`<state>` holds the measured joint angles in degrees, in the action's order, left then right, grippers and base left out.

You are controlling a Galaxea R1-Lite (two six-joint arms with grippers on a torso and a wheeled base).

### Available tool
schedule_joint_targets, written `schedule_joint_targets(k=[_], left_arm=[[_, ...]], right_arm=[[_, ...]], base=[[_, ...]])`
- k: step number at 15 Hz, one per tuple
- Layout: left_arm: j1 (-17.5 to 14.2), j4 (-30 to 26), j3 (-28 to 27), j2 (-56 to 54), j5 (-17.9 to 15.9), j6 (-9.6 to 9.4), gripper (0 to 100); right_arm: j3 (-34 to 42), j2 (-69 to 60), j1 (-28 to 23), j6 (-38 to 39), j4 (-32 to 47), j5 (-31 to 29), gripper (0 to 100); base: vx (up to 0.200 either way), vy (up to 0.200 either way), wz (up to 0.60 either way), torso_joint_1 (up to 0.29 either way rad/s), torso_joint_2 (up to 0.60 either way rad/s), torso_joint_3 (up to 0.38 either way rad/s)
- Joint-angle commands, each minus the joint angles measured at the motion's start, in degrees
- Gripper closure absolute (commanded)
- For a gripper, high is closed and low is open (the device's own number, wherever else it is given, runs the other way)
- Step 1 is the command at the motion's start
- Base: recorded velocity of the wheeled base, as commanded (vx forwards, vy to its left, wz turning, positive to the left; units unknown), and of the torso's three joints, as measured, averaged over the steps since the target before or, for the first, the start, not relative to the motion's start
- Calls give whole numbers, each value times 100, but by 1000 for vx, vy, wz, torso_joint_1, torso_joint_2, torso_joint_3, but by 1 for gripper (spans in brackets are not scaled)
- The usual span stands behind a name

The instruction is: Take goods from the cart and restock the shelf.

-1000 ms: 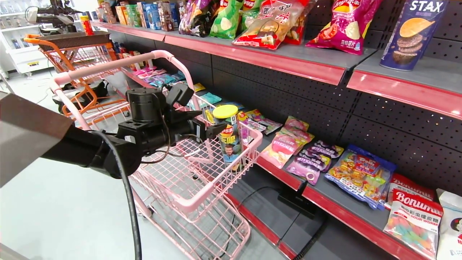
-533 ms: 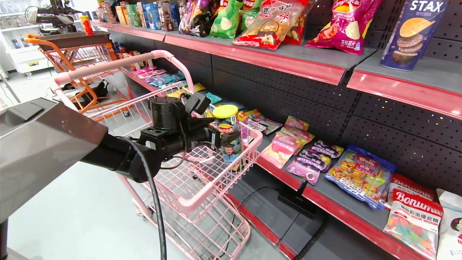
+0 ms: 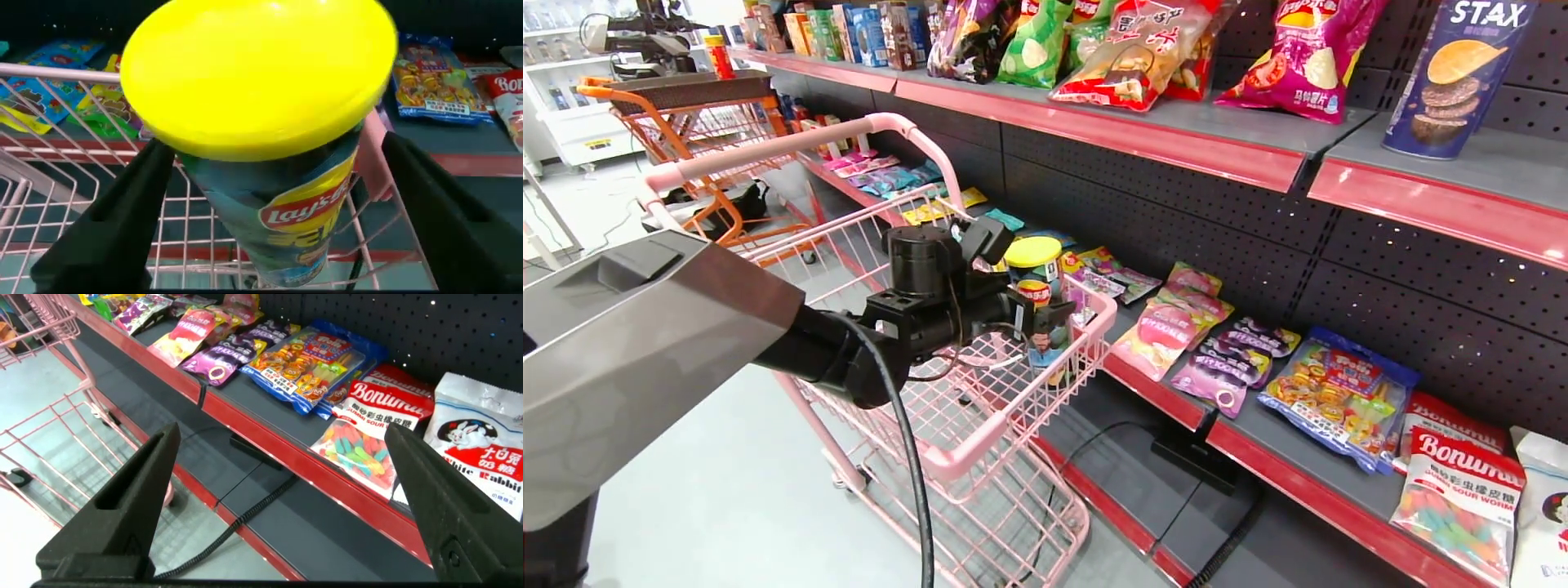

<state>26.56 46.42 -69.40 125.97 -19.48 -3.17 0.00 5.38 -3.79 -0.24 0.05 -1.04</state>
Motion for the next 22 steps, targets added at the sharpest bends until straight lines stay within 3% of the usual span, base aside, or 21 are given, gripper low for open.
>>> schedule_joint_targets(k=[1, 5, 9, 11, 13, 17, 22], left_arm=[[24, 34, -74, 95, 32, 1, 100], [24, 7, -82, 77, 76, 9, 100], [-11, -54, -82, -186, 348, 88, 100], [-90, -415, -38, -564, 507, 194, 100], [-116, -951, -30, -1153, 551, 519, 100], [-441, -1865, 23, -2577, 612, 528, 100], [-459, -2753, 436, -4431, 964, 466, 100]], right_arm=[[0, -1, 1, -2, -5, -2, 0], [0, -1, 1, -2, -5, -2, 0], [0, -1, 1, -2, 4, -2, 0], [0, -1, 1, -2, -5, -2, 0], [0, -1, 1, -2, -5, -2, 0], [0, -1, 1, -2, -5, -2, 0], [0, -1, 1, -2, -5, -2, 0]], base=[[0, 0, 0, 0, 0, 0], [0, 0, 0, 0, 0, 0], [0, 0, 0, 0, 0, 0], [0, 0, 0, 0, 0, 0], [0, 0, 0, 0, 0, 0], [0, 0, 0, 0, 0, 0], [0, 0, 0, 0, 0, 0]])
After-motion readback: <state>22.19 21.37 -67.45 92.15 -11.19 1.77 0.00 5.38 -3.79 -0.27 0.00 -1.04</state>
